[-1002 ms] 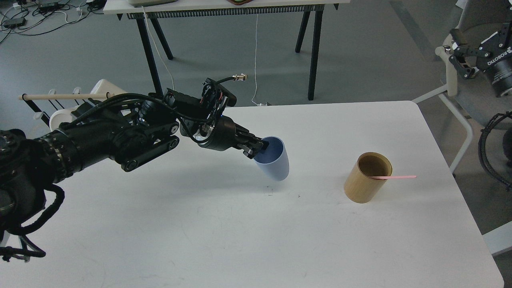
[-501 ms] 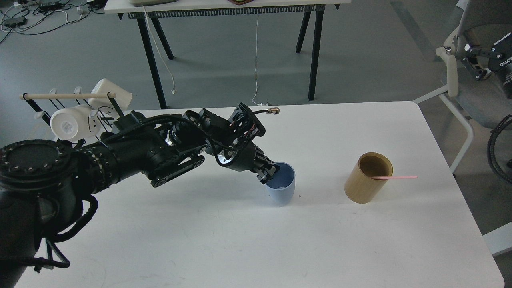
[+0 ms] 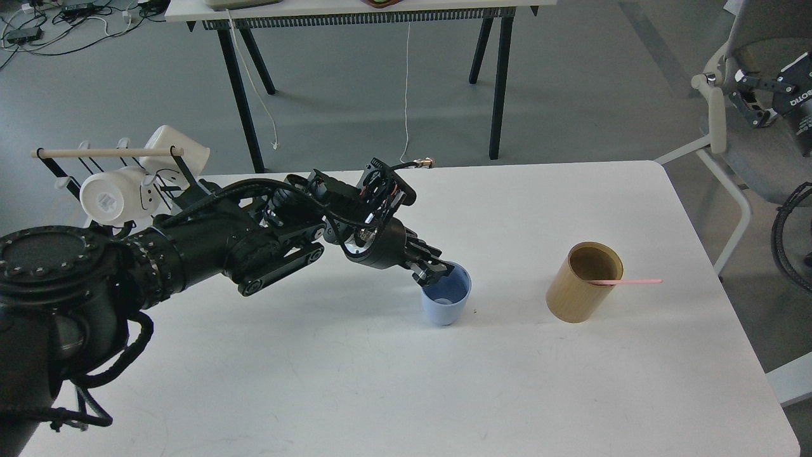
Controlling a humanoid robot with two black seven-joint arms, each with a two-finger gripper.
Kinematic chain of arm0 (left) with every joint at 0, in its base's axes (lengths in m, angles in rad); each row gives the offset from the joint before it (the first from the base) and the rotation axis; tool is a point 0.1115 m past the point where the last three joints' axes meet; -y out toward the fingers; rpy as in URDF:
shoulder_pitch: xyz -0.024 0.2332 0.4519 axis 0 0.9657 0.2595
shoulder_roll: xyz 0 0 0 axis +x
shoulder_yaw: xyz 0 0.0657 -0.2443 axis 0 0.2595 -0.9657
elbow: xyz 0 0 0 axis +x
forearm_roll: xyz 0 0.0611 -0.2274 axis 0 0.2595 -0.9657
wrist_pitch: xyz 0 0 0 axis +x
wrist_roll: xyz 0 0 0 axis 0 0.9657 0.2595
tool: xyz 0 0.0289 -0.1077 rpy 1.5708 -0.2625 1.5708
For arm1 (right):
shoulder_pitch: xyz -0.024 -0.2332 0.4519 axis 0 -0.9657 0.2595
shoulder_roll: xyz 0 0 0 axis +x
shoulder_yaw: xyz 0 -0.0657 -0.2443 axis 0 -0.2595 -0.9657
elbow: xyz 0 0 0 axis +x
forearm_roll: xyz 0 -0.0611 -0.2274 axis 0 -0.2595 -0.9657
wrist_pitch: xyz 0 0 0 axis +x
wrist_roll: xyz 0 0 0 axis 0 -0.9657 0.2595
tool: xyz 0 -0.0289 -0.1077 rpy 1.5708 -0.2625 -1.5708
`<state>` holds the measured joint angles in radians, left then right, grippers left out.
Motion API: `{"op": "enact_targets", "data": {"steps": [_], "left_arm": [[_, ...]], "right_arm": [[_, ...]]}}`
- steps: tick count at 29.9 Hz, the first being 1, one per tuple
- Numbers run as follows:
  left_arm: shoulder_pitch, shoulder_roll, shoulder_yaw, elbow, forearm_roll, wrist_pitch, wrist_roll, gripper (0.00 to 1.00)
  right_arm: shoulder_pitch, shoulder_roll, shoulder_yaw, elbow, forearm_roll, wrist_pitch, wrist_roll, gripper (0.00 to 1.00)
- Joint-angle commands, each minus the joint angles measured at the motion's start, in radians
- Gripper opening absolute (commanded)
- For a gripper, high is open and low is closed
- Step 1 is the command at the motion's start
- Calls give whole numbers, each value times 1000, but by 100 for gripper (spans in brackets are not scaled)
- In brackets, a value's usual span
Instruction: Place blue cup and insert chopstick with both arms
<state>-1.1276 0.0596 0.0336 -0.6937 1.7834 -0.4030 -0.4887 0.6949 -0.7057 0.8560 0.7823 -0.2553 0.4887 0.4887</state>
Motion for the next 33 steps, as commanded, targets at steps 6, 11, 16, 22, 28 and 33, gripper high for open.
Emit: {"op": "enact_targets", "data": {"steps": [6, 11, 16, 22, 28, 33], "left_arm": [[2, 55, -159, -10, -185, -75, 0, 76], [15, 111, -381, -41, -497, -86, 0, 83], [40, 120, -497, -41, -826, -86, 0, 87], [58, 121, -557, -43, -1183, -86, 0, 89], [60, 150, -561, -43, -1297, -86, 0, 90], [72, 157, -560, -43, -1297, -86, 0, 91]], "right_arm": [[0, -53, -17, 24, -22, 0, 0, 99], [2, -224, -60, 133, -292, 0, 0, 99], [-53, -449, -75, 308, -533, 0, 0, 99], [-169, -679, -123, 512, -718, -210, 0, 99], [-190, -756, -447, 638, -890, -795, 0, 99], [-190, -761, -719, 658, -1014, -977, 0, 99]]}}
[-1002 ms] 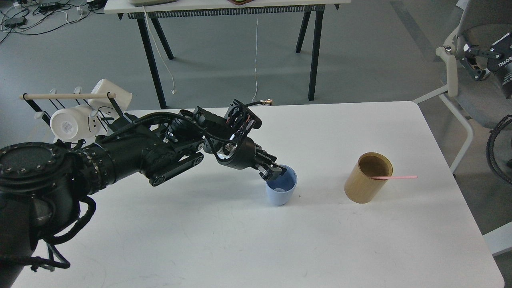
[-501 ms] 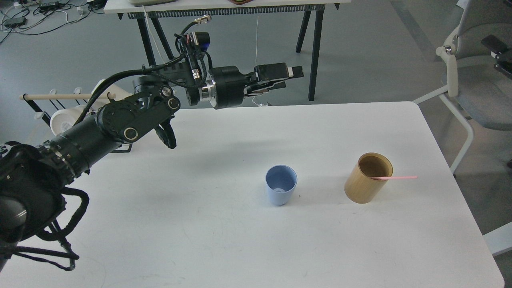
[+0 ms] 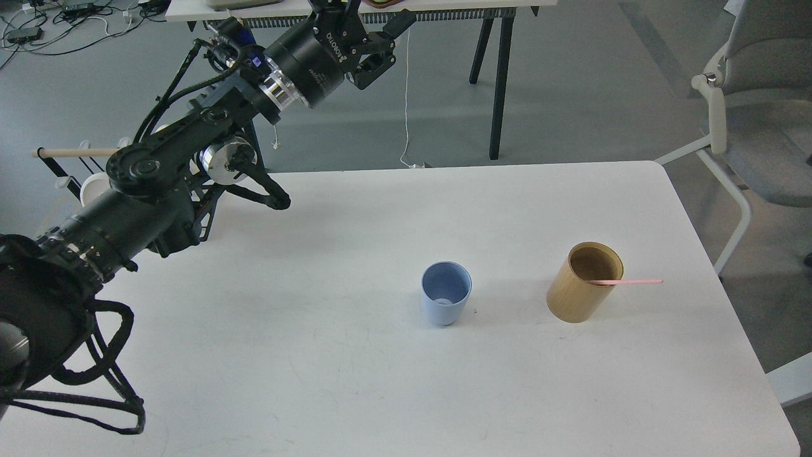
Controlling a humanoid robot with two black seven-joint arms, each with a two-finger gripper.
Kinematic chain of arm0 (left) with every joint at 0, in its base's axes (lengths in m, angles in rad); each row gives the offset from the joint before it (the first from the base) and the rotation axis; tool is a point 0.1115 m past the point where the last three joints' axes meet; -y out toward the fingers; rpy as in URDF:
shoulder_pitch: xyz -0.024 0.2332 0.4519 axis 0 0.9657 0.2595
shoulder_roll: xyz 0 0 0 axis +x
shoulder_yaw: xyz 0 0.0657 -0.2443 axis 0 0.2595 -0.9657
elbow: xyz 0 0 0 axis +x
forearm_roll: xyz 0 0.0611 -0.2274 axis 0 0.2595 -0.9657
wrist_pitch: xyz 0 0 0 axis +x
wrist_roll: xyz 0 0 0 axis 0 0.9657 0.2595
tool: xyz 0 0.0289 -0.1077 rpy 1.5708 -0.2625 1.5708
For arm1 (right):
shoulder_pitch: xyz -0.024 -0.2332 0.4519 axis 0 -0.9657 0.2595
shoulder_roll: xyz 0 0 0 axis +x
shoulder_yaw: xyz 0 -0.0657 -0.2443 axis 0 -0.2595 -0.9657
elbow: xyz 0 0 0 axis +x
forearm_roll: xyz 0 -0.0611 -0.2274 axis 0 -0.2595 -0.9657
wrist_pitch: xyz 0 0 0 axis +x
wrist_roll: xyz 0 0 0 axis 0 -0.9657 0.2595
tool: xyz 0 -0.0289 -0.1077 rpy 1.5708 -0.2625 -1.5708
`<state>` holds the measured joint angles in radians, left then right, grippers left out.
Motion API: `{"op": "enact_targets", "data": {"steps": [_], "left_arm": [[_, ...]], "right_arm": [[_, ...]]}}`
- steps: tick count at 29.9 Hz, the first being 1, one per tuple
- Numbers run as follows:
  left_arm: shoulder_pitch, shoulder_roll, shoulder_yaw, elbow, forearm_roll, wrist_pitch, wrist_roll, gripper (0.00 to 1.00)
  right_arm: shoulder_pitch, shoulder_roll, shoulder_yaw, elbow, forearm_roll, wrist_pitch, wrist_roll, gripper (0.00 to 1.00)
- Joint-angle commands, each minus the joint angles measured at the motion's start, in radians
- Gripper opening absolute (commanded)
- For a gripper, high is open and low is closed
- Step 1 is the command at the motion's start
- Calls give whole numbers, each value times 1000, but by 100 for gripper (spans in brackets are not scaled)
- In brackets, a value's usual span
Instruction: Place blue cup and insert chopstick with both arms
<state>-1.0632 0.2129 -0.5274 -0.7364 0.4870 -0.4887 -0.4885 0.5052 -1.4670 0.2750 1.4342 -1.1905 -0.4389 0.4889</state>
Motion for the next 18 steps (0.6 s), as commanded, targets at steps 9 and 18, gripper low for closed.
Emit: {"op": "enact_targets", "data": {"steps": [9, 18], "left_arm": [[9, -1, 4, 2, 1, 0, 0, 92], [29, 3, 6, 3, 2, 0, 0, 92]], "right_arm": [[-2, 94, -309, 8, -328, -50, 0, 99], [13, 252, -312, -20, -386, -50, 0, 99]]}}
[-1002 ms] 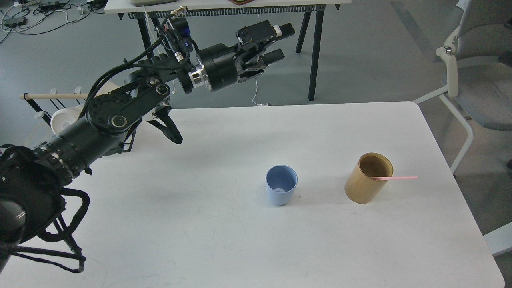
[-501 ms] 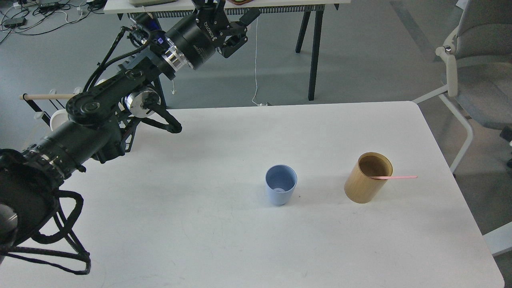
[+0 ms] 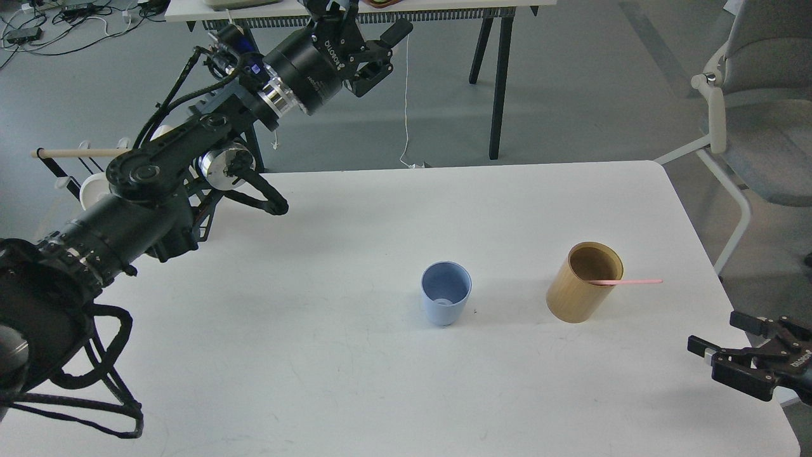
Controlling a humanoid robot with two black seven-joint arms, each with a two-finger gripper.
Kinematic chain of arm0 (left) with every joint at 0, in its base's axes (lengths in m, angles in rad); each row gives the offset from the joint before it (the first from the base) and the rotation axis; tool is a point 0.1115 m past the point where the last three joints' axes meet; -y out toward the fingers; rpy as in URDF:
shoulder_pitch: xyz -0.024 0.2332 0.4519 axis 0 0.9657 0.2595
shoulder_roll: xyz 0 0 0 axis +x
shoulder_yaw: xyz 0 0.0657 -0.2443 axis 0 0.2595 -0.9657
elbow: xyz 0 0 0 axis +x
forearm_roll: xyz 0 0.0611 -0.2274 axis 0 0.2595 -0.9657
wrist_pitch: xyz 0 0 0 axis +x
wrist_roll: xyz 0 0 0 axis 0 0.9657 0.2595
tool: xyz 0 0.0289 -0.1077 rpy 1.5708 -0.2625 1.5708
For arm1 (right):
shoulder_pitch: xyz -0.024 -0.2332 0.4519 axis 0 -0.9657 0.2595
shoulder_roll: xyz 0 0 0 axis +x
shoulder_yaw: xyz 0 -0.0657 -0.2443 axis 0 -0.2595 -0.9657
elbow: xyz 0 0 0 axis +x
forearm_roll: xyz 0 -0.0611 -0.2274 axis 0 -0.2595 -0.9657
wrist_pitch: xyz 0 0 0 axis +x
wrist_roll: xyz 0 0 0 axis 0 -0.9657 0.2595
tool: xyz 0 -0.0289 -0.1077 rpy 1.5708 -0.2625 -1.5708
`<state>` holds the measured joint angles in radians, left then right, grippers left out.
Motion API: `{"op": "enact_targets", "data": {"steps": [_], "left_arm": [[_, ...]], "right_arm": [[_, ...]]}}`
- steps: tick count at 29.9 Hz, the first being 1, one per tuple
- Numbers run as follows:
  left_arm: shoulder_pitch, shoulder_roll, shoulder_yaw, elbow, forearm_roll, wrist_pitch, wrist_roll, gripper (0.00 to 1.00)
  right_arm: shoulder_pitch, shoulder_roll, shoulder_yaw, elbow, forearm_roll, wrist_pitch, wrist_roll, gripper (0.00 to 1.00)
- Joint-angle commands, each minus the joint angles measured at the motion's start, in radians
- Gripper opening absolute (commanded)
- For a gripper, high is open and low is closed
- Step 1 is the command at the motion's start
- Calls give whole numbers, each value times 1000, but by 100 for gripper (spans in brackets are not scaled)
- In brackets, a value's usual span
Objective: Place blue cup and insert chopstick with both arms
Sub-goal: 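Reach the right gripper to the pink stick in the tan cup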
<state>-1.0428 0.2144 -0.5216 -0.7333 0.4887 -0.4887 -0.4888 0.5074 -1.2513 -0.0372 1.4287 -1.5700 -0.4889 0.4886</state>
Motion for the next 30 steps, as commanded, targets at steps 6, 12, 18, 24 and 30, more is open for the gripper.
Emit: {"op": "enact_targets", "data": {"steps": [6, 12, 18, 24, 30], "left_arm": [[26, 0, 0, 0, 1, 0, 0, 93], [32, 2, 0, 2, 1, 0, 0, 93], [33, 0, 0, 9, 1, 0, 0, 94], [38, 0, 0, 11, 1, 0, 0, 94], [46, 0, 0, 11, 1, 0, 0, 94]], "right_arm": [[88, 140, 0, -65, -27, 0, 0, 99], [143, 205, -4, -97, -27, 0, 0, 97], [167, 231, -3, -102, -19, 0, 0, 91], [200, 233, -1, -100, -12, 0, 0, 82], [204, 220, -4, -91, -22, 0, 0, 71]]}}
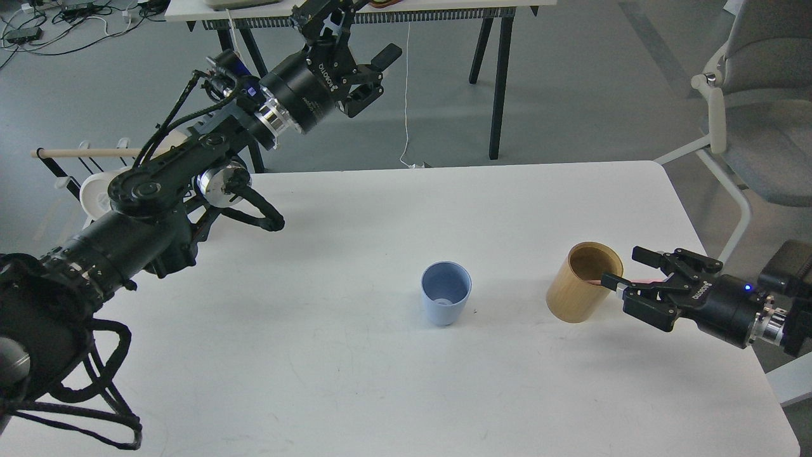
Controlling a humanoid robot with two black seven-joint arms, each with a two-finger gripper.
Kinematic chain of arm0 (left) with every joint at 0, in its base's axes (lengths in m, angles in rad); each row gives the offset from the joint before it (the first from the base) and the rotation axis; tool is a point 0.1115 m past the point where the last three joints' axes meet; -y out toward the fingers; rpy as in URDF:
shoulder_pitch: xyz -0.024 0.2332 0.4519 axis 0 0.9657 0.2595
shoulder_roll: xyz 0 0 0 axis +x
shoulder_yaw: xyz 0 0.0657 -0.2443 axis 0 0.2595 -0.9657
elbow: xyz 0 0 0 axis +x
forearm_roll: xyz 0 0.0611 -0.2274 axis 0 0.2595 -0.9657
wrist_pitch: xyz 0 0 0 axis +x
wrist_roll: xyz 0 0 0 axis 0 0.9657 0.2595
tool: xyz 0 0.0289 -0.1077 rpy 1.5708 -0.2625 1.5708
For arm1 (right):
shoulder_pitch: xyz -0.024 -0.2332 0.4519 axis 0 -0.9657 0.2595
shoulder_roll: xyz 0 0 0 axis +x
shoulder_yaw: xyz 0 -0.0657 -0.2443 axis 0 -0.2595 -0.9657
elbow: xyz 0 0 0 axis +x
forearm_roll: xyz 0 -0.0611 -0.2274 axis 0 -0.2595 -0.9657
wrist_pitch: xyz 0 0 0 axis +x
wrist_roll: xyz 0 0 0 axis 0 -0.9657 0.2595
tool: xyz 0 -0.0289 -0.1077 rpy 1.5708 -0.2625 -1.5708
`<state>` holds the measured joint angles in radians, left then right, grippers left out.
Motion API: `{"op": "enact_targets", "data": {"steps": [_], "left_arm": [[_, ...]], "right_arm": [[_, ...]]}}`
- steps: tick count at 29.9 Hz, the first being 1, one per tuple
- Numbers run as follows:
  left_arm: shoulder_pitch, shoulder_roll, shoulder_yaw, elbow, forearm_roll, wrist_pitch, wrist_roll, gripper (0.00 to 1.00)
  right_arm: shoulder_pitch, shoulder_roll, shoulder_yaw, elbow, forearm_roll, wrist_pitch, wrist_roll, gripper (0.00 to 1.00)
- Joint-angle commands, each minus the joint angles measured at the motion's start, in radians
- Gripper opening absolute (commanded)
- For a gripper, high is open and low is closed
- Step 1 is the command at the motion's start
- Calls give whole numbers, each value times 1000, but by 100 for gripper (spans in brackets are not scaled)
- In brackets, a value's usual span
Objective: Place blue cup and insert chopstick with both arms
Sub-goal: 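Reach the right gripper to the pink stick in the tan cup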
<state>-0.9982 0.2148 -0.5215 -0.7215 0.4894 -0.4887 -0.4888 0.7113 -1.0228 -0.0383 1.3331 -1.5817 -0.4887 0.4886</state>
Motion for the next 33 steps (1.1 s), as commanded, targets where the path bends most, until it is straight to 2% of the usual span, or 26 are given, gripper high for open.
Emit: {"op": "enact_targets", "data": {"steps": [1, 10, 19, 24, 33], "left_arm": [[1, 0, 0, -1, 0, 0, 0, 94], [10, -2, 5, 1, 0, 0, 0, 94], [21, -2, 6, 13, 3, 0, 0, 94], [26, -2, 5, 17, 0, 0, 0, 94], [26, -3, 3, 17, 0, 0, 0, 94]], "right_arm": [[-4, -16, -3, 4, -15, 0, 0, 71], [-29, -52, -5, 37, -43, 0, 0, 68], [-30, -62, -3, 41, -43, 0, 0, 54], [-30, -65, -5, 41, -43, 0, 0, 51], [-29, -71, -3, 41, -44, 0, 0, 38]]}}
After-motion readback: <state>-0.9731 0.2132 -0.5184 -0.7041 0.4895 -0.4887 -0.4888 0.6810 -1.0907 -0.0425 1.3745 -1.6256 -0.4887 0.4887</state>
